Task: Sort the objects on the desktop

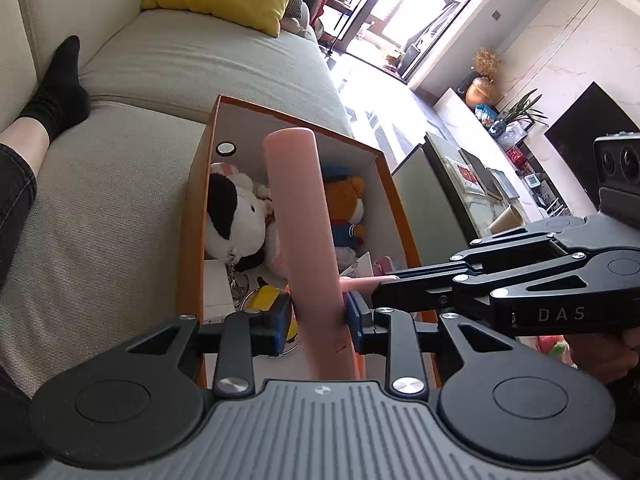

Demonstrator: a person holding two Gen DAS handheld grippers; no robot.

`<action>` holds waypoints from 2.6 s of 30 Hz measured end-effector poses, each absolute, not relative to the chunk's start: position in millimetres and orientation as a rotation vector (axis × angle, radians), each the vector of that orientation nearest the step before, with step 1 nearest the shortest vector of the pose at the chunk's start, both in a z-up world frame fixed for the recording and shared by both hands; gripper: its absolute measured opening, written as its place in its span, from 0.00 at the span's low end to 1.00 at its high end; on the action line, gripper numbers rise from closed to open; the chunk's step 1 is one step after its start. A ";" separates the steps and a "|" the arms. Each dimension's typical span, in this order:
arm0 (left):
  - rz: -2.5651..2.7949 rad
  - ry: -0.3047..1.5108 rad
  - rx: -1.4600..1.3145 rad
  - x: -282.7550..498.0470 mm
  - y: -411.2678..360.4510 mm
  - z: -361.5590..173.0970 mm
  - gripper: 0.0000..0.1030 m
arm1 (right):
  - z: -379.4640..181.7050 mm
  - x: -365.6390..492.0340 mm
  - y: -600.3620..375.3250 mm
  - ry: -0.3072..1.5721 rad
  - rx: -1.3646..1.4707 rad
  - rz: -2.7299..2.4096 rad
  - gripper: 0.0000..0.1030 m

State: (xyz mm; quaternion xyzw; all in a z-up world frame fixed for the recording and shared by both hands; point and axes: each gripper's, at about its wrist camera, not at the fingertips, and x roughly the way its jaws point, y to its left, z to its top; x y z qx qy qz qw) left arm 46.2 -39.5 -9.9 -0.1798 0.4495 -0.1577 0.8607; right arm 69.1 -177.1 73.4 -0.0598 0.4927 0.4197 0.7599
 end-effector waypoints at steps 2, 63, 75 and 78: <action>-0.334 0.955 -0.362 41.6 -38.5 -9.2 0.35 | 75.9 65.3 -166.6 1.058 -0.227 0.956 0.06; -0.261 0.625 -0.095 10.9 -38.9 55.1 0.53 | 70.4 32.2 -173.7 0.847 -0.530 0.836 0.20; -0.196 0.410 0.005 -14.5 -73.5 73.7 0.86 | 90.5 5.6 -188.6 0.576 -0.173 0.442 0.63; -0.089 0.412 0.024 -14.1 -73.1 58.2 0.87 | 77.1 3.5 -185.3 0.617 -0.147 0.407 0.70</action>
